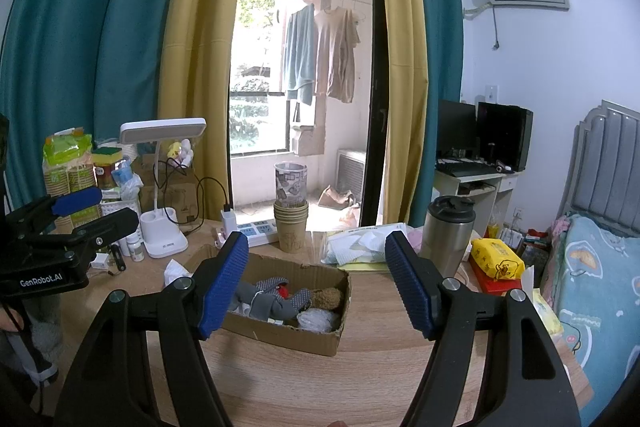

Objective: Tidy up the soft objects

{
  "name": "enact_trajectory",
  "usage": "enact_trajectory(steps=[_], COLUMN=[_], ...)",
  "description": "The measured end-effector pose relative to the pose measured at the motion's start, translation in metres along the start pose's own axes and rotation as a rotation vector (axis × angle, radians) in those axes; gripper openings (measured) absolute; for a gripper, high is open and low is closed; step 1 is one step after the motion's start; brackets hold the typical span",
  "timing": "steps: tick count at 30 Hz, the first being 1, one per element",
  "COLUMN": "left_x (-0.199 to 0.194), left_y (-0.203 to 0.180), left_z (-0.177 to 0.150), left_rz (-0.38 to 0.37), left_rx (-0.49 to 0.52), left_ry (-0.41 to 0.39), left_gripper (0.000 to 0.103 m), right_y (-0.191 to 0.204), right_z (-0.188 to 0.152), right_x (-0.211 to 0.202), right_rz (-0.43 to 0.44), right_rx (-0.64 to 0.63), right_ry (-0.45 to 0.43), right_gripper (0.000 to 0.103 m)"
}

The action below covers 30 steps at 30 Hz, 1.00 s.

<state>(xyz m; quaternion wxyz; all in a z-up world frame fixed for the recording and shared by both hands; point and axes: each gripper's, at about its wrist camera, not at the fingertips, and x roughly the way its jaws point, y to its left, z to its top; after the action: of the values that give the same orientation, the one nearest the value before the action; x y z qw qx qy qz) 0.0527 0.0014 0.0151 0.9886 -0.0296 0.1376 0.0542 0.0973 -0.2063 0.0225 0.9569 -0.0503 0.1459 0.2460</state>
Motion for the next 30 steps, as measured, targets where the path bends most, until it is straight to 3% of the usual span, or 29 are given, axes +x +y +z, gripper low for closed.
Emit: enact_trajectory(steps=[30], left_x=[0.0009], left_y=[0.0009], left_z=[-0.0049], left_rz=[0.0], left_rx=[-0.002], left_ry=[0.011], left_gripper=[0.09], right_y=[0.0043], right_z=[-0.0032], right_x=[0.0012], right_rz=[0.004], right_rx=[0.0], right_ry=[0.006], right_gripper=[0.074])
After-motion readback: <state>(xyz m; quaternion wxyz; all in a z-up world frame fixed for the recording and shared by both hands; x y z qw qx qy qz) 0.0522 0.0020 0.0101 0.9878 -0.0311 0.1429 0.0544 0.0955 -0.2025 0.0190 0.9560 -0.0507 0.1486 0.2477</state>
